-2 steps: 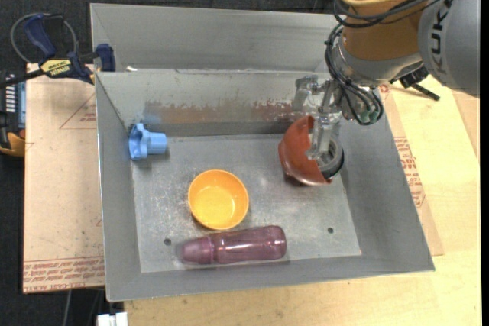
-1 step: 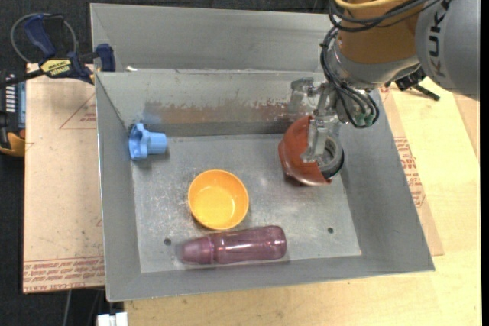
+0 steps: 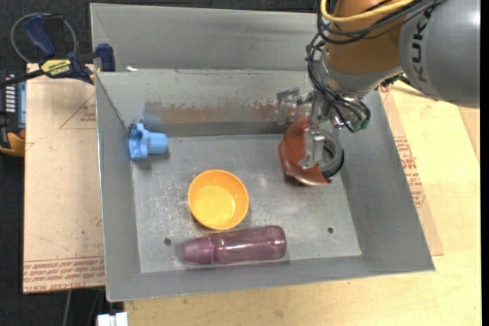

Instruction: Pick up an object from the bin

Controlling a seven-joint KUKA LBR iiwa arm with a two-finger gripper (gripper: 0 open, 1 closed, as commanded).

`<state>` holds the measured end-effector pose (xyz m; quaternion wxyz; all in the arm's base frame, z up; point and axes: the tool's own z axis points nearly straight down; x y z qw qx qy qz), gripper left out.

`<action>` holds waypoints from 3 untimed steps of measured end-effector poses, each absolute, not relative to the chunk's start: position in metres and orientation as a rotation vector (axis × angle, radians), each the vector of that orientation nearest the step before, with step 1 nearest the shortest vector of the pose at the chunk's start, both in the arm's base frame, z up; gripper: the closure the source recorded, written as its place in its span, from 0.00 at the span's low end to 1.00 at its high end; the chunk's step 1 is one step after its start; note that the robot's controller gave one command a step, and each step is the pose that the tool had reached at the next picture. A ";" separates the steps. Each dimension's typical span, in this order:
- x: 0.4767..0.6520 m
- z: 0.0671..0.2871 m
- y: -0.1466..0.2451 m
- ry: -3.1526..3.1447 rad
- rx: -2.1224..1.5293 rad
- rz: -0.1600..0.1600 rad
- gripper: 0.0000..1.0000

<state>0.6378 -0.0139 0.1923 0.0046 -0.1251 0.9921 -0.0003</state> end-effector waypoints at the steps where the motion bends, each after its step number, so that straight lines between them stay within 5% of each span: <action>1: 0.629 0.255 -0.014 3.121 -0.046 0.003 0.00; 2: 0.636 0.189 0.002 3.138 -0.029 0.005 1.00; 3: 0.636 0.189 0.002 3.138 -0.029 0.005 1.00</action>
Offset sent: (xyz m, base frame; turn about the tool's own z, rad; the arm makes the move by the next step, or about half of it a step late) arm -0.0026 0.0149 -0.0033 0.2342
